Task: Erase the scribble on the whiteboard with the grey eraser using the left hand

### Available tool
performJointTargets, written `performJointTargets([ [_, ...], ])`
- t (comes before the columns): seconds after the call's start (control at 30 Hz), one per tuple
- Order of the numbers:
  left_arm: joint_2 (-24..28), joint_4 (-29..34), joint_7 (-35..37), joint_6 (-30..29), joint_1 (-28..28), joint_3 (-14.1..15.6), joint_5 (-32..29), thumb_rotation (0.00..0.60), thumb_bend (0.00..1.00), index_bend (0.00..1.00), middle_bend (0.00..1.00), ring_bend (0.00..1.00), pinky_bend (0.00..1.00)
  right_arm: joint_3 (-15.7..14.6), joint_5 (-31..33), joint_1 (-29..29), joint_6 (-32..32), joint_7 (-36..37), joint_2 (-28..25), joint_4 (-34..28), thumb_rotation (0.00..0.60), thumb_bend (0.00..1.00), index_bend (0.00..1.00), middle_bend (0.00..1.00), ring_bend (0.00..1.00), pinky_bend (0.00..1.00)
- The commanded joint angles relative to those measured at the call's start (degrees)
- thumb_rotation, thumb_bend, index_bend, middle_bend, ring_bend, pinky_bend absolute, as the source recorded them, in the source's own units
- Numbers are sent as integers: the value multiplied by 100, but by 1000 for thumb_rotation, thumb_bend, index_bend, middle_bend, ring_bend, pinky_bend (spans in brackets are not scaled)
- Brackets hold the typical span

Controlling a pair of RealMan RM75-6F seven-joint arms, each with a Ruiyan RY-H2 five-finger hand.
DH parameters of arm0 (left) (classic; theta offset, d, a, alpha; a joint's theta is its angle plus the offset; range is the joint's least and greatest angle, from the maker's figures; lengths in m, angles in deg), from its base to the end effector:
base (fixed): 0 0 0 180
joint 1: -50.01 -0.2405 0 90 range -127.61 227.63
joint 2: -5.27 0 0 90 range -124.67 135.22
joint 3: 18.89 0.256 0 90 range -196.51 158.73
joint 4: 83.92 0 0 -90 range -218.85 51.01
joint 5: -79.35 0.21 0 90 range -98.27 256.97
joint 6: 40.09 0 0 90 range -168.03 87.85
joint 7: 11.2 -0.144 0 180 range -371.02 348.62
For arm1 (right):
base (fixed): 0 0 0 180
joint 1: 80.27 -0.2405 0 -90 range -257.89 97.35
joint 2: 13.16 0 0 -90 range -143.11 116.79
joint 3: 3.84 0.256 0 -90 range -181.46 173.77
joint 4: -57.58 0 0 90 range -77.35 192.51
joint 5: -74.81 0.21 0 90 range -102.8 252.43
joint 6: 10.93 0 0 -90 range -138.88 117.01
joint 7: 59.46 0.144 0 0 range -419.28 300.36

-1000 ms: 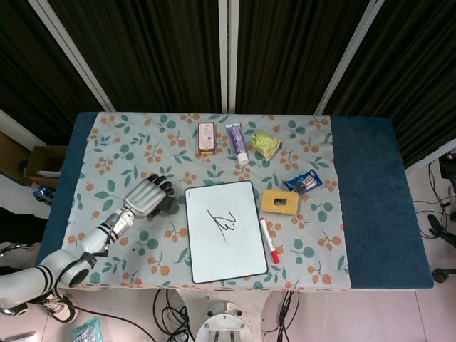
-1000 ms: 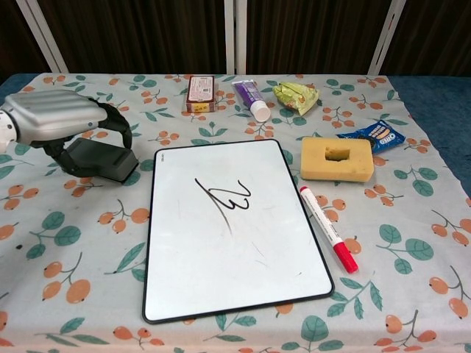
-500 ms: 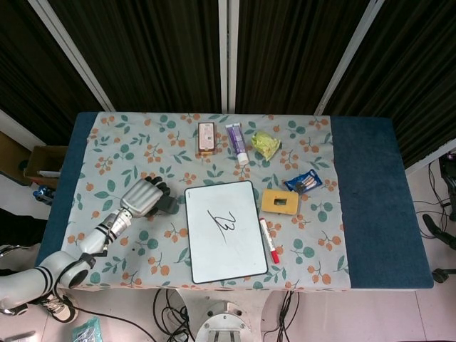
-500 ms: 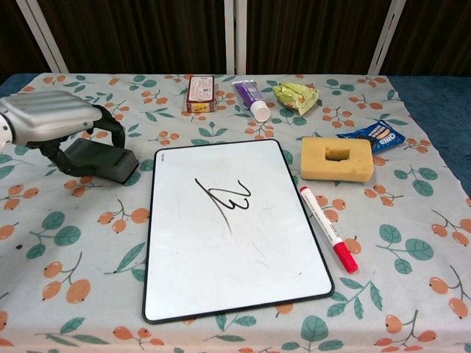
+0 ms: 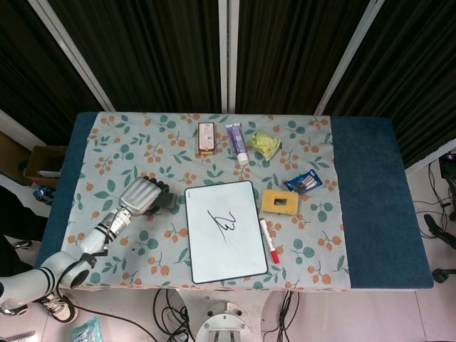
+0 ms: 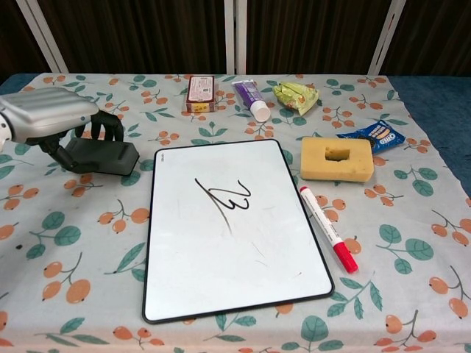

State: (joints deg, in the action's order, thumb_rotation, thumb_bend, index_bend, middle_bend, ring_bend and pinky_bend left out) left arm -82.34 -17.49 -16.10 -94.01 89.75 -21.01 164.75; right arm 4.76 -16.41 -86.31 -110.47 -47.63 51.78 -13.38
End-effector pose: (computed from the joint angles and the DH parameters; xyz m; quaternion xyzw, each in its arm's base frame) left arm -0.2218 0.3480 -0.0053 -0.8136 -0.2712 -0.3114 0.4093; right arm -0.3299 -0.2027 0.2342 0.5830 -0.2047 0.4709 0.6297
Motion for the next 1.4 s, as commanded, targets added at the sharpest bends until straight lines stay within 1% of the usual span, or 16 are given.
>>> performJointTargets([
  [0.03, 5, 51, 178, -157, -9, -52, 57, 600, 435, 597, 525, 446, 558, 12, 10, 2, -11, 8, -6, 6, 600, 110, 0, 0, 646, 752],
  [0.13, 78, 284, 325, -233, 15, -114, 70, 600, 457, 614, 541, 462, 575, 23, 21, 8, -24, 26, -15, 8, 600, 110, 0, 0, 646, 752],
  [0.2, 164, 583, 364, -249, 57, -129, 120, 600, 461, 623, 549, 470, 582, 28, 31, 10, -22, 42, -17, 13, 600, 111, 0, 0, 646, 752],
  [0.3, 200, 1060, 232, -275, 101, -136, 170, 600, 462, 646, 572, 493, 604, 41, 52, 1, -4, 60, -16, 20, 600, 110, 0, 0, 646, 752],
  [0.47, 19, 1771, -230, -143, 203, -59, 219, 600, 463, 679, 603, 523, 631, 65, 86, 5, -7, 87, -14, 18, 600, 111, 0, 0, 646, 752],
  [0.6, -200, 2069, -578, -71, 278, 8, 295, 600, 463, 687, 609, 527, 631, 77, 105, 25, -28, 125, -49, 13, 600, 111, 0, 0, 646, 752],
  [0.7, -396, 2230, -753, -98, 284, 38, 324, 600, 464, 709, 631, 545, 636, 94, 129, 25, -18, 171, -72, 12, 600, 111, 0, 0, 646, 752],
  [0.83, -630, 2329, -997, -49, 289, 105, 298, 600, 468, 723, 644, 555, 643, 101, 158, 18, 23, 218, -75, 29, 600, 117, 0, 0, 646, 752],
  [1.03, -961, 2226, -1508, 55, 227, 225, 95, 600, 477, 734, 655, 564, 647, 130, 189, 16, 21, 282, -81, 33, 600, 117, 0, 0, 646, 751],
  [1.23, -1117, 2048, -1759, -32, 188, 200, 42, 600, 478, 739, 660, 568, 648, 133, 207, 26, 31, 328, -96, 51, 600, 118, 0, 0, 646, 752],
  [1.4, -1239, 1827, -1833, -40, 200, 130, -26, 600, 478, 740, 660, 569, 648, 128, 203, 19, 50, 324, -91, 43, 600, 118, 0, 0, 646, 751],
])
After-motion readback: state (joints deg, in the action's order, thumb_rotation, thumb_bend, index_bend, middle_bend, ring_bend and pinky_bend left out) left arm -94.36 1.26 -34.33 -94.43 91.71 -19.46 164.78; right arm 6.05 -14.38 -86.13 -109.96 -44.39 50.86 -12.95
